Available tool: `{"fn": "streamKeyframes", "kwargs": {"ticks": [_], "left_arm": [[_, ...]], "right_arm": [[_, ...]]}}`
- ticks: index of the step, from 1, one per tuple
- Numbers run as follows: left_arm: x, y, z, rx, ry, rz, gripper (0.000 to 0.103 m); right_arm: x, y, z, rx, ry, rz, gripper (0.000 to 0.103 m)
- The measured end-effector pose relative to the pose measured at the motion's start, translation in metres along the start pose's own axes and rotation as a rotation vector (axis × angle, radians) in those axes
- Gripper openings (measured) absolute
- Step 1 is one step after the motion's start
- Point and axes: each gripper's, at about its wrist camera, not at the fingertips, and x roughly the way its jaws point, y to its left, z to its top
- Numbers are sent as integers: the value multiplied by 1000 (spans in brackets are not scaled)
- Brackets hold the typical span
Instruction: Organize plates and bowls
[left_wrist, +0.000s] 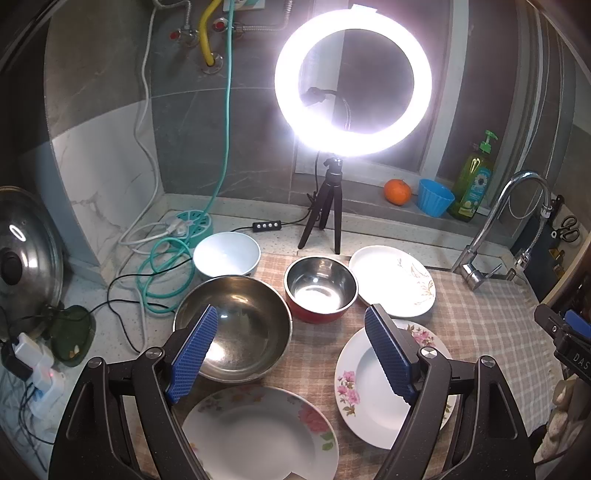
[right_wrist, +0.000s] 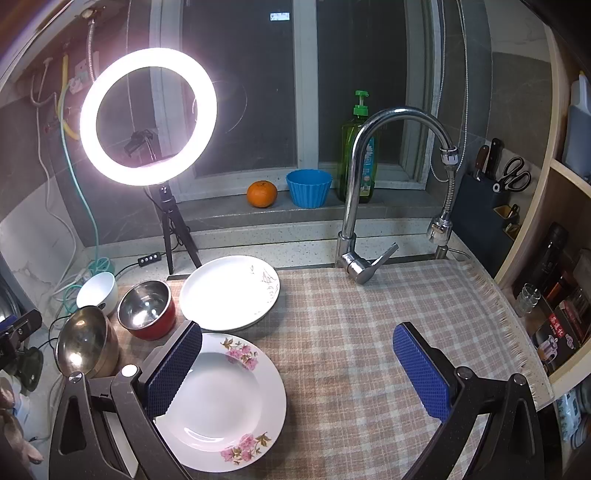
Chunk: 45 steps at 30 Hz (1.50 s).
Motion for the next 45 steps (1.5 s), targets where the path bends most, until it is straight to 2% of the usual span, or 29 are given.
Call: {"fn": "streamKeyframes", "kwargs": {"ticks": [45], "left_arm": [[0,-3,-2,14,5,-5,82]], "right_arm": [[2,-1,-2,-1,17,0,102]]}}
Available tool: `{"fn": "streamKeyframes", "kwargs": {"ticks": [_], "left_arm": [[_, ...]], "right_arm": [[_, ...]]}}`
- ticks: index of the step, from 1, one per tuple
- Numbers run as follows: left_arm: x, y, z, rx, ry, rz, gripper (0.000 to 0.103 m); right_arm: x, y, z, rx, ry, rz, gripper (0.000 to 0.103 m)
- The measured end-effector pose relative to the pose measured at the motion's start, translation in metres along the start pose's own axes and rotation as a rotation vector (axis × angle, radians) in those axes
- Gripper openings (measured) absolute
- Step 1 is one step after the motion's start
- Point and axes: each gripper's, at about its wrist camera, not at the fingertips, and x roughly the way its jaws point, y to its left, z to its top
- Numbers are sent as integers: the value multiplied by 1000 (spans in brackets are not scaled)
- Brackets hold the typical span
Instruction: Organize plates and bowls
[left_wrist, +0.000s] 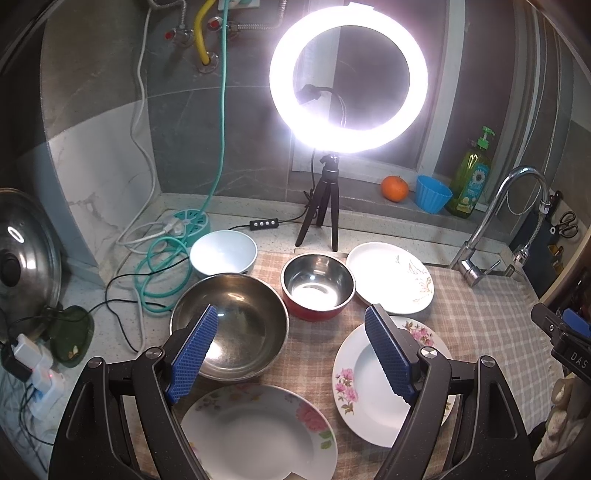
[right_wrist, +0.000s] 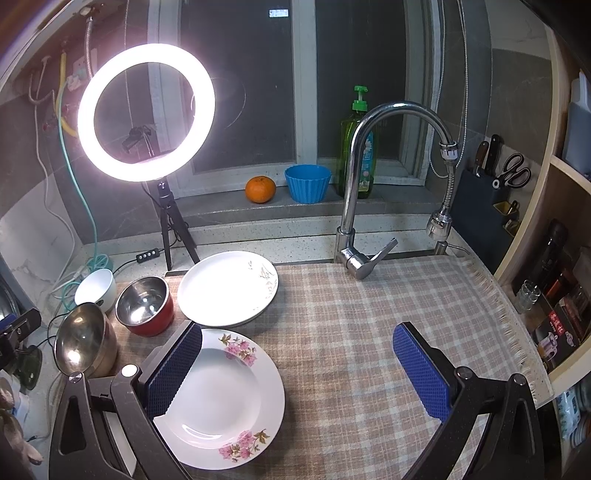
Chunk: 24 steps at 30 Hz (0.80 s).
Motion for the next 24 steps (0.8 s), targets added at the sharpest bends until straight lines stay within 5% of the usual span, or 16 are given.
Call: {"fn": "streamKeyframes", "kwargs": {"ticks": [13,24], "left_arm": [[13,-6,-10,23,51,-21,82],[38,-12,-24,30,173,-90,75]], "right_arm": [[16,-9,-10,3,37,11,102],[40,-22,-25,21,100,105,102]]}}
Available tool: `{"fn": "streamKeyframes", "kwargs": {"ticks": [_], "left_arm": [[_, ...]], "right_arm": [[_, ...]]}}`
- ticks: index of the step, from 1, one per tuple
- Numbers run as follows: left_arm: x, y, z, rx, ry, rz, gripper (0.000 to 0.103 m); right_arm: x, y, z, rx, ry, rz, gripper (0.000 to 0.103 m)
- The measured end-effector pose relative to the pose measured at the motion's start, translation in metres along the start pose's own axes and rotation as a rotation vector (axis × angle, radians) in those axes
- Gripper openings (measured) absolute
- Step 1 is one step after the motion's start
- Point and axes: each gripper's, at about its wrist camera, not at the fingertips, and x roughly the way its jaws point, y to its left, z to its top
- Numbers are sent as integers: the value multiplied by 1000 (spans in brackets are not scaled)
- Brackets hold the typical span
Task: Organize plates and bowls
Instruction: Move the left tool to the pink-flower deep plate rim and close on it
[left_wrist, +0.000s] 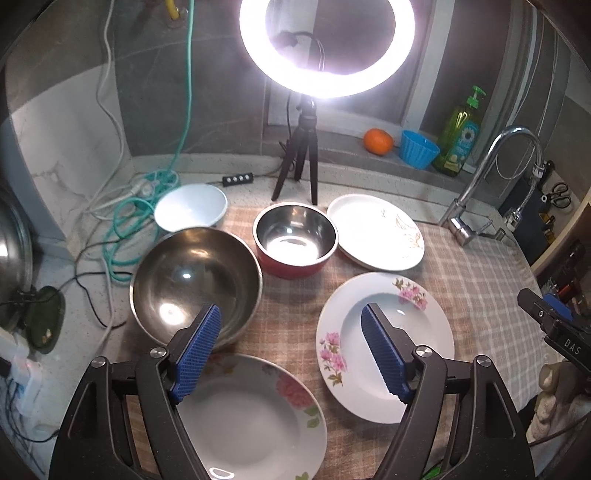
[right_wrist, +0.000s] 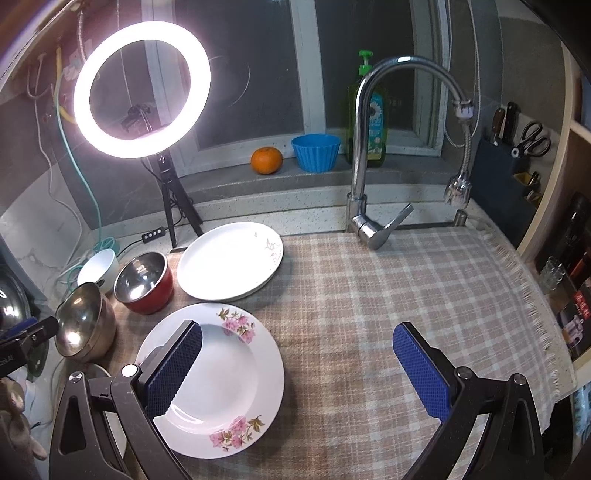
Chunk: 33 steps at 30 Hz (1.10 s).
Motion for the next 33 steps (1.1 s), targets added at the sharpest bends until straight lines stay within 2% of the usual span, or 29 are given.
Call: {"fn": "streamKeyframes", "kwargs": {"ticks": [2,5,7,11,13,15,19,33], "left_arm": [[8,0,-2,-4,40,-24,63],[19,-2,-6,-4,98,-63,50],[27,-3,-9,-16,137,-101,45],[43,-6,-12,-17,200,-125,43],[49,-9,-14,-7,230,-139,43],[59,-9,-16,-18,269,-164,43],[76,-8,-18,-37,325,-172,39],[115,-5,-13,-80,410,-157,38]], "right_arm": [[5,-3,-3,0,17,21,101],[17,-7,-7,2,67,51,93],[26,-10,-11,11,109,74,80],[47,-22,-21,60,194,139,74],[58,-26,-26,82,240,174,62],[69,-27,-30,99,280,198,57],[86,-30,-35,123,330,236,56],[133,-34,-36,191,443,332,46]]}}
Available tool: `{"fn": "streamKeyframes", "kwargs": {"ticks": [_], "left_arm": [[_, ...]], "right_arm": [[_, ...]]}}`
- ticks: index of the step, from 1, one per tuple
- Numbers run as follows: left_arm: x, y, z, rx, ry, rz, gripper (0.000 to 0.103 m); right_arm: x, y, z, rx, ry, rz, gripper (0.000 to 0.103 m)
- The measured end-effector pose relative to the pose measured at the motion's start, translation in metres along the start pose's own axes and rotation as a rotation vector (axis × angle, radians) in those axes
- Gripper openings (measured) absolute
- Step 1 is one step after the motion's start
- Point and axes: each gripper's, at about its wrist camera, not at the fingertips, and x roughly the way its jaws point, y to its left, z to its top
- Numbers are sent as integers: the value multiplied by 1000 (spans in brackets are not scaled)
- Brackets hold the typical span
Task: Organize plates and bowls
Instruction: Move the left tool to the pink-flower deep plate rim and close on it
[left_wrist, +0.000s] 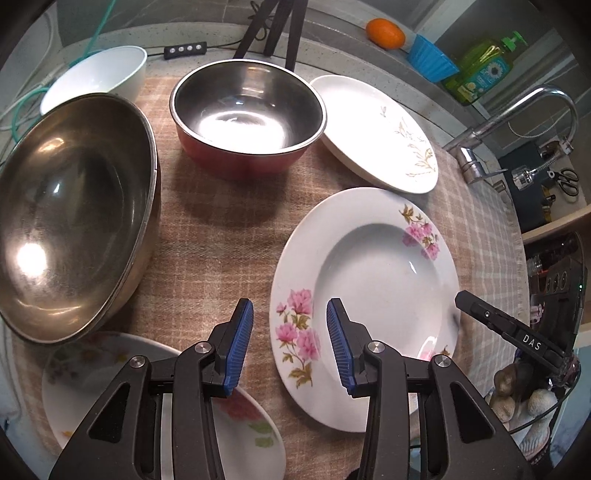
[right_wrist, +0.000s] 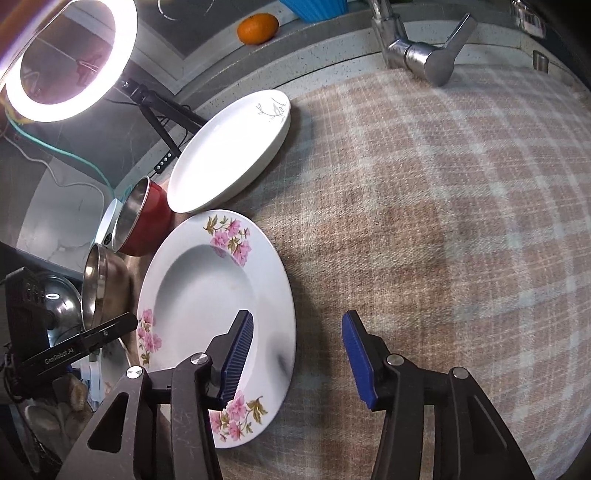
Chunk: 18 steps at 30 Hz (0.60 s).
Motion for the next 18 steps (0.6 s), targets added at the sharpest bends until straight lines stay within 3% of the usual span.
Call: {"fn": "streamKeyframes", "kwargs": {"ticks": [18], "left_arm": [[15,2,4,-29,44,-15,25]], "right_arm": [[18,2,5,-5,78,63,30]]}}
